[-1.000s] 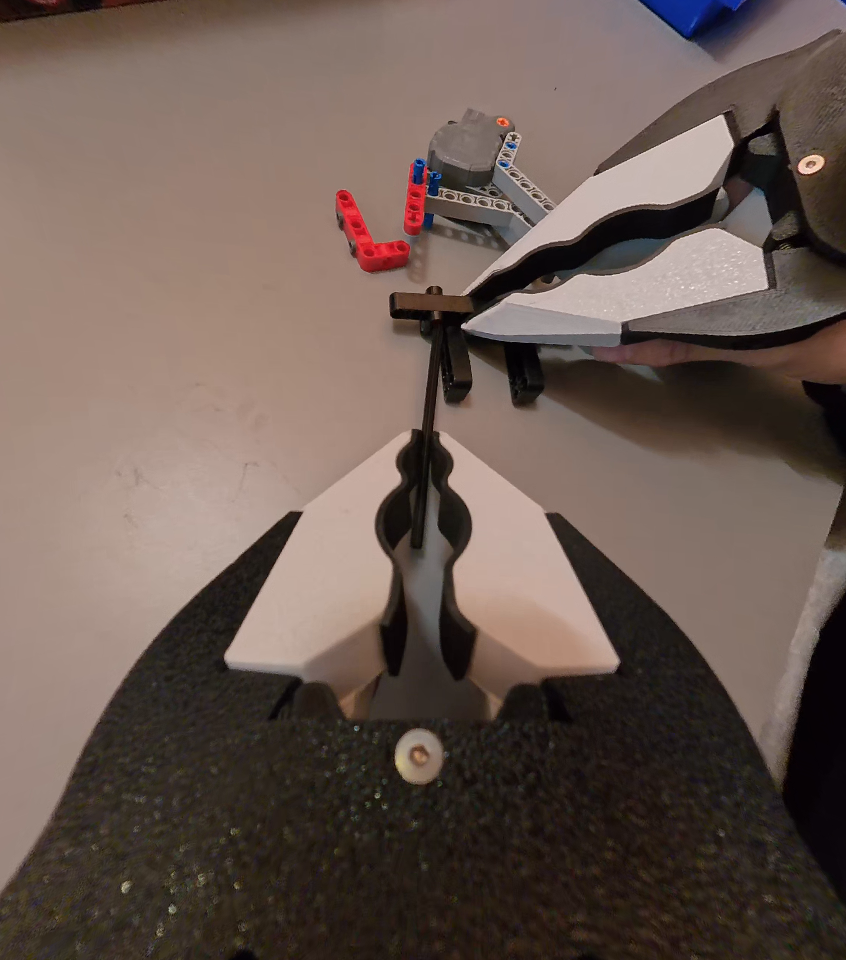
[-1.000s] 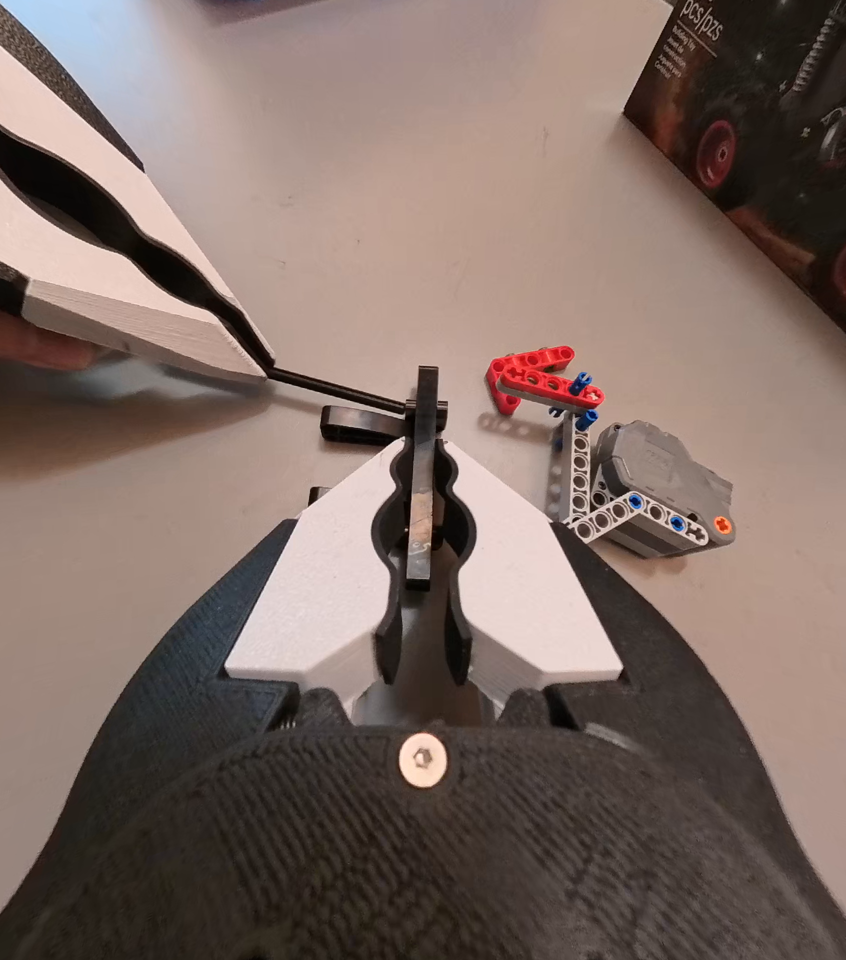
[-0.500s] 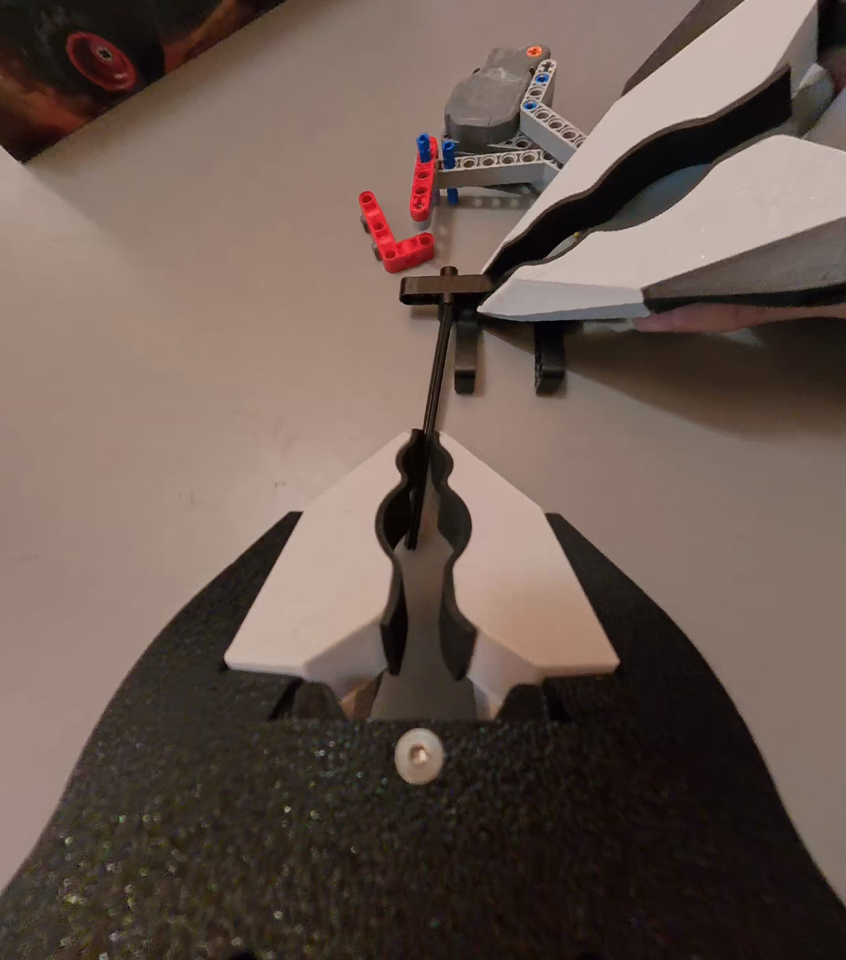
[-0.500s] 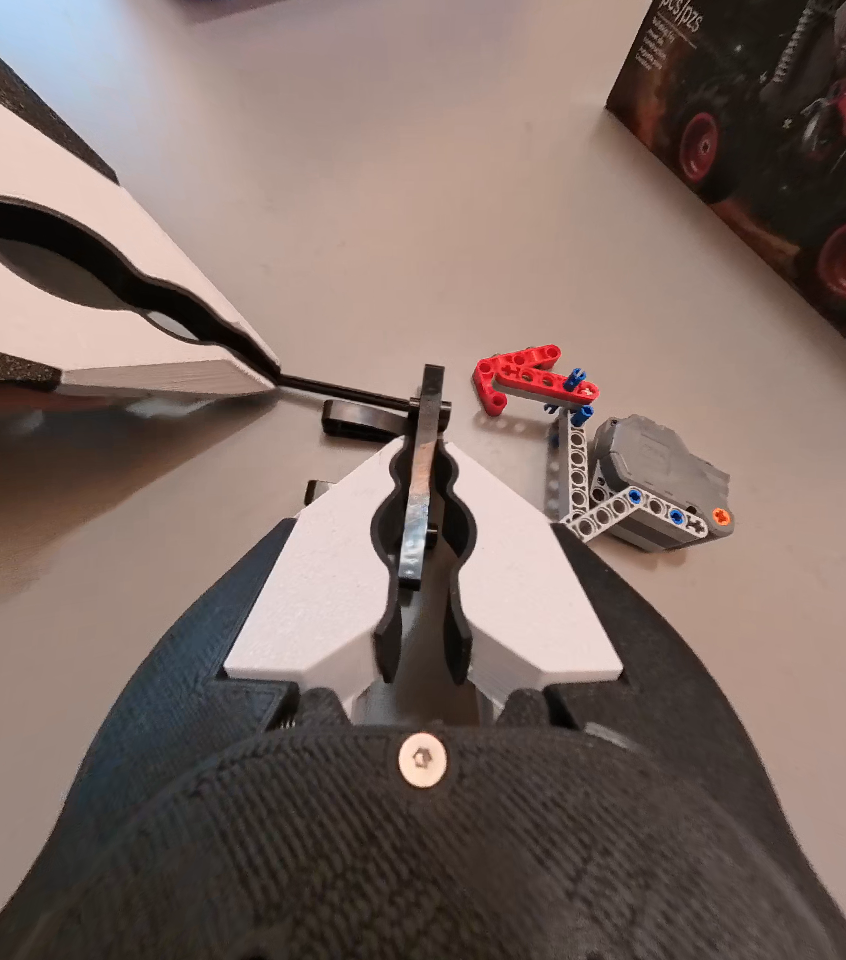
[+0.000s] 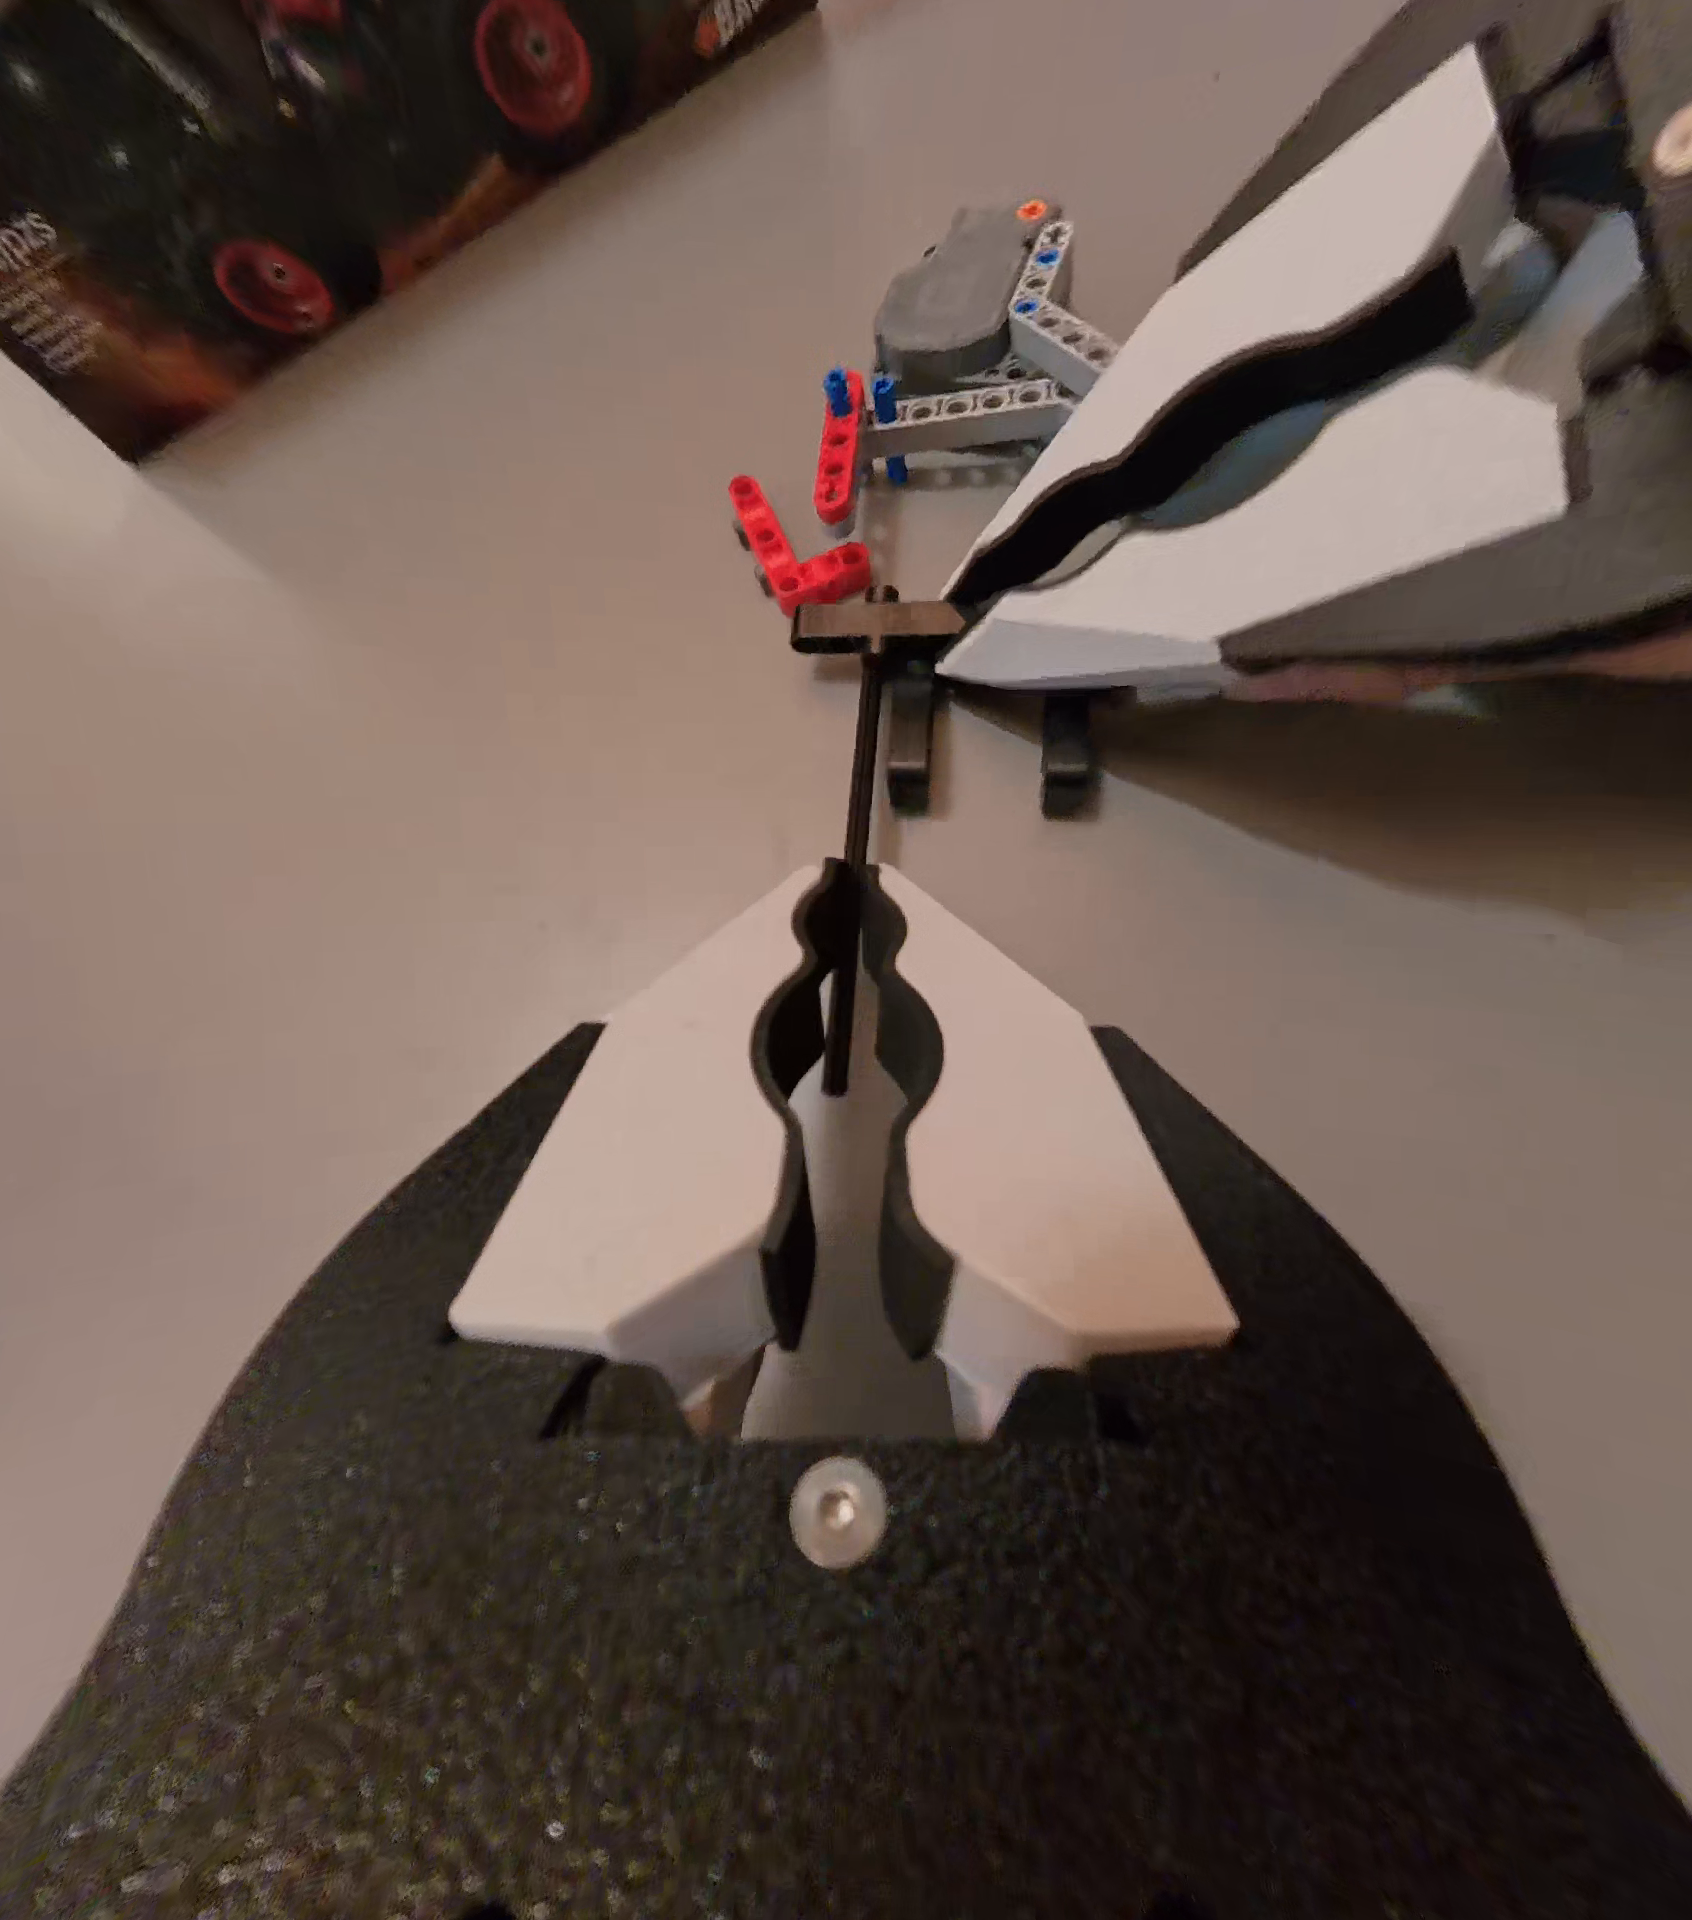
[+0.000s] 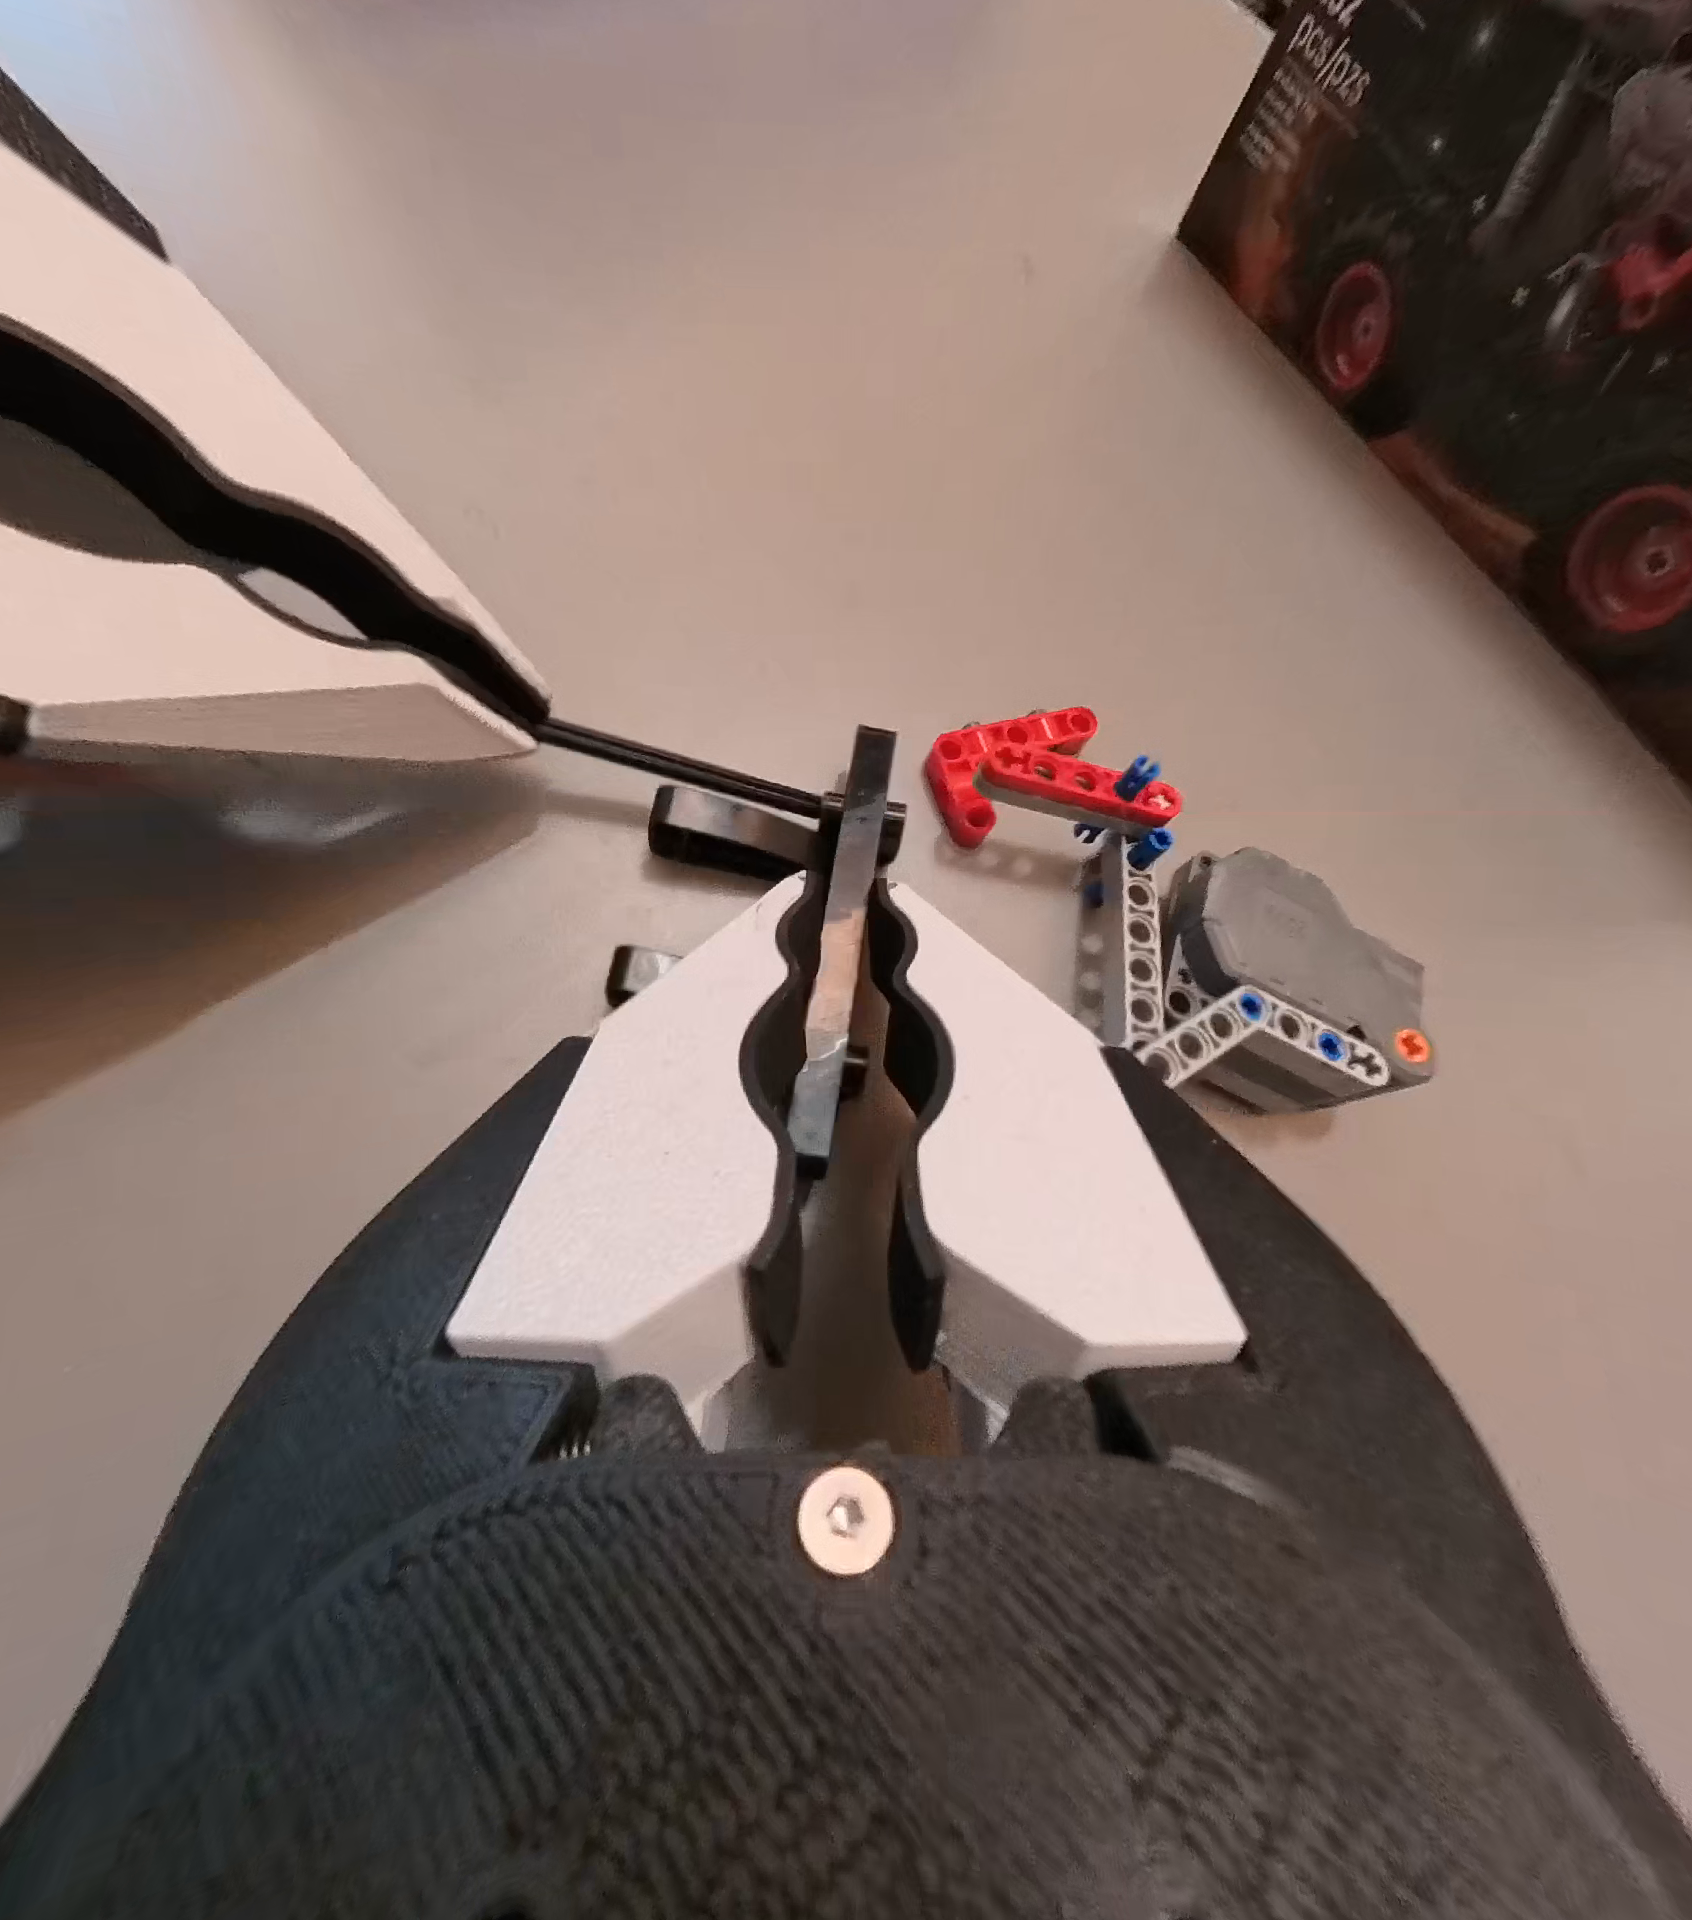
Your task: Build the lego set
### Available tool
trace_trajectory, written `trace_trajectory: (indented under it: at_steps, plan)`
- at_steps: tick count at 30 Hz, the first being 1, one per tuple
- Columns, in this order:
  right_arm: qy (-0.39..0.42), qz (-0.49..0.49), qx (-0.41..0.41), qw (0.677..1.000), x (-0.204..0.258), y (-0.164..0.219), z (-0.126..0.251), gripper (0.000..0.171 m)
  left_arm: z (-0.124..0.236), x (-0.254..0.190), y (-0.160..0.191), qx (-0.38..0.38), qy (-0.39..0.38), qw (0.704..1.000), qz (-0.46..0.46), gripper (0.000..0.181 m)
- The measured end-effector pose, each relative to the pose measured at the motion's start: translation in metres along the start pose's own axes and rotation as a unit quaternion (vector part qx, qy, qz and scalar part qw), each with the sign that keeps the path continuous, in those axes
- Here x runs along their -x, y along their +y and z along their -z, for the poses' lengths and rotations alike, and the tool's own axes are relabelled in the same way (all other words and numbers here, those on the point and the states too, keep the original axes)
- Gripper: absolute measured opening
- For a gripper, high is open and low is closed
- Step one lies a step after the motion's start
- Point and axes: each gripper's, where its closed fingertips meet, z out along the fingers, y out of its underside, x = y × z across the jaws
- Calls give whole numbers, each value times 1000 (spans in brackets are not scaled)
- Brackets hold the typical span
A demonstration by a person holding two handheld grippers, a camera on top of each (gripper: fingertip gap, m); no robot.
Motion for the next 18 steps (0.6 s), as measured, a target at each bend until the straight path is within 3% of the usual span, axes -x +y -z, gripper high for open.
trace_trajectory:
  at_steps: [1, 7, 18]
  plan:
    - [-17, -17, -2, 1000, 0, 0, 0, 8, 0, -1, 0, -4, 13, 1000, -3, 1]
    - [-43, -45, -2, 998, 0, 0, 0, 8, 5, -2, -12, -57, 32, 998, 7, 0]
    - [-53, -45, -4, 998, 1, 1, 1, 8, -3, -2, 16, 21, 38, 999, -12, 0]
